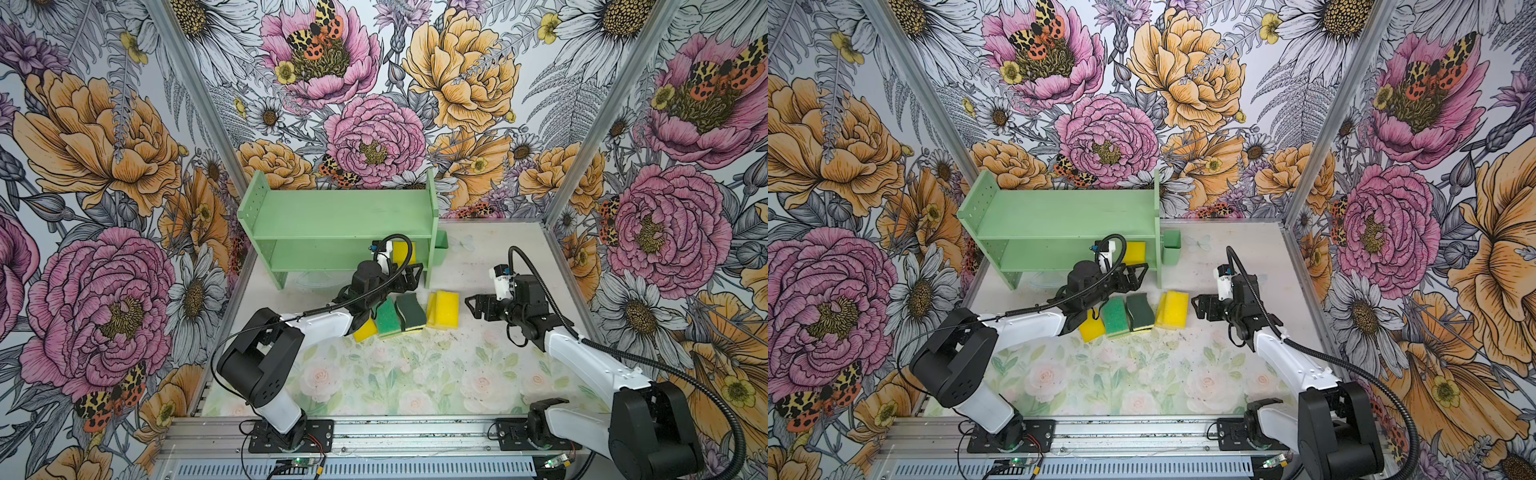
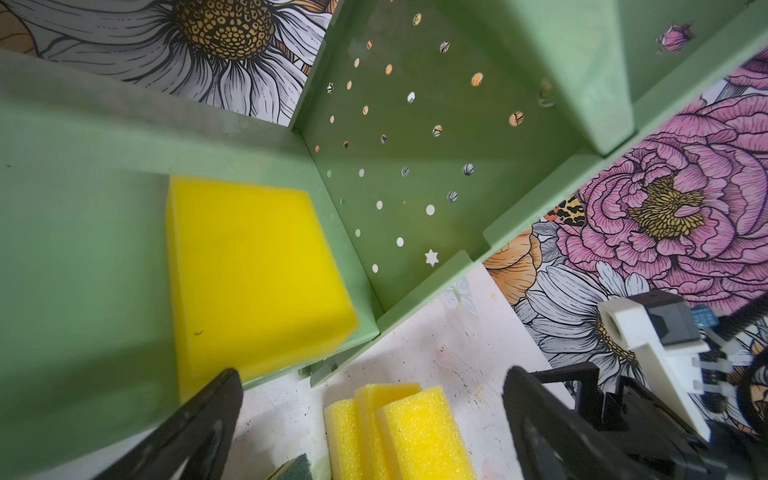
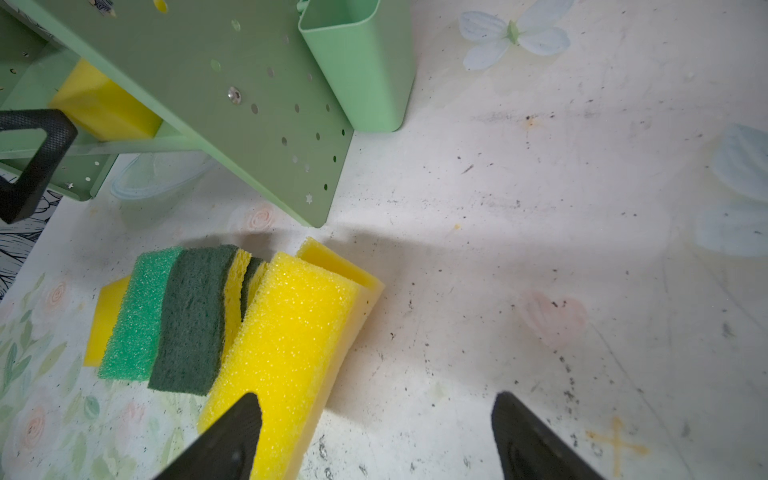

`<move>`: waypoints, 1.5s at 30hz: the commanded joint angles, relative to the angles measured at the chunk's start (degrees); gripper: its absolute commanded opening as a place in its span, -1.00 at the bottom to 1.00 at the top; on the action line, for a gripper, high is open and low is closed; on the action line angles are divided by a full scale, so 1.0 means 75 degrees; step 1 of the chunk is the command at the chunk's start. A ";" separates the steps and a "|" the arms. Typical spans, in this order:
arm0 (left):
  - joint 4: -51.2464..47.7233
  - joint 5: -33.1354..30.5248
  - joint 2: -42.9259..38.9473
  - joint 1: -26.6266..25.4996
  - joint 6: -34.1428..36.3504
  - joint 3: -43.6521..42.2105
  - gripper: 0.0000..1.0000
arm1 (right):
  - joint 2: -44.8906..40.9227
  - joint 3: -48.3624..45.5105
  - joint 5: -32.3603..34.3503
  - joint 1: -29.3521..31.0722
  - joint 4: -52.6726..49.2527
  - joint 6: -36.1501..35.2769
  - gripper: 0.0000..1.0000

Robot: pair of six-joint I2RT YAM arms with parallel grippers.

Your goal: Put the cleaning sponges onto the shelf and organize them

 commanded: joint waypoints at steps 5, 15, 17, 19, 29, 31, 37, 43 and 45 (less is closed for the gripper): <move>0.0196 0.0231 0.0253 -0.0009 -0.0031 0.0345 0.98 | 0.0093 0.0028 -0.0017 -0.0039 0.0091 -0.0079 0.78; 0.0334 0.0277 0.0439 -0.0078 -0.0093 0.0407 0.98 | 0.0091 0.0029 -0.0001 -0.0039 0.0094 -0.0088 0.78; 0.0336 0.0289 0.0465 -0.0109 -0.0090 0.0441 0.98 | 0.0100 0.0023 0.0019 -0.0042 0.0093 -0.0092 0.78; 0.0336 0.0292 0.0483 -0.0159 -0.0072 0.0468 0.98 | 0.0095 0.0022 0.0008 -0.0037 0.0091 -0.0094 0.78; 0.0336 0.0292 0.0581 -0.0277 -0.0046 0.0561 0.98 | 0.0070 0.0008 0.0006 -0.0041 0.0092 -0.0072 0.78; 0.0355 0.0323 0.0646 -0.0278 -0.0067 0.0597 0.98 | 0.0055 -0.0001 0.0004 -0.0041 0.0087 -0.0072 0.78; 0.0410 0.0381 0.0839 -0.0308 -0.0128 0.0751 0.98 | 0.0028 -0.0024 0.0019 -0.0036 0.0088 -0.0074 0.78; 0.0443 0.0430 0.0888 -0.0348 -0.0134 0.0867 0.98 | 0.0043 -0.0013 0.0026 -0.0030 0.0085 -0.0082 0.78; 0.0443 0.0397 0.0864 -0.0381 -0.0105 0.0871 0.98 | 0.0043 -0.0016 0.0015 -0.0038 0.0084 -0.0078 0.78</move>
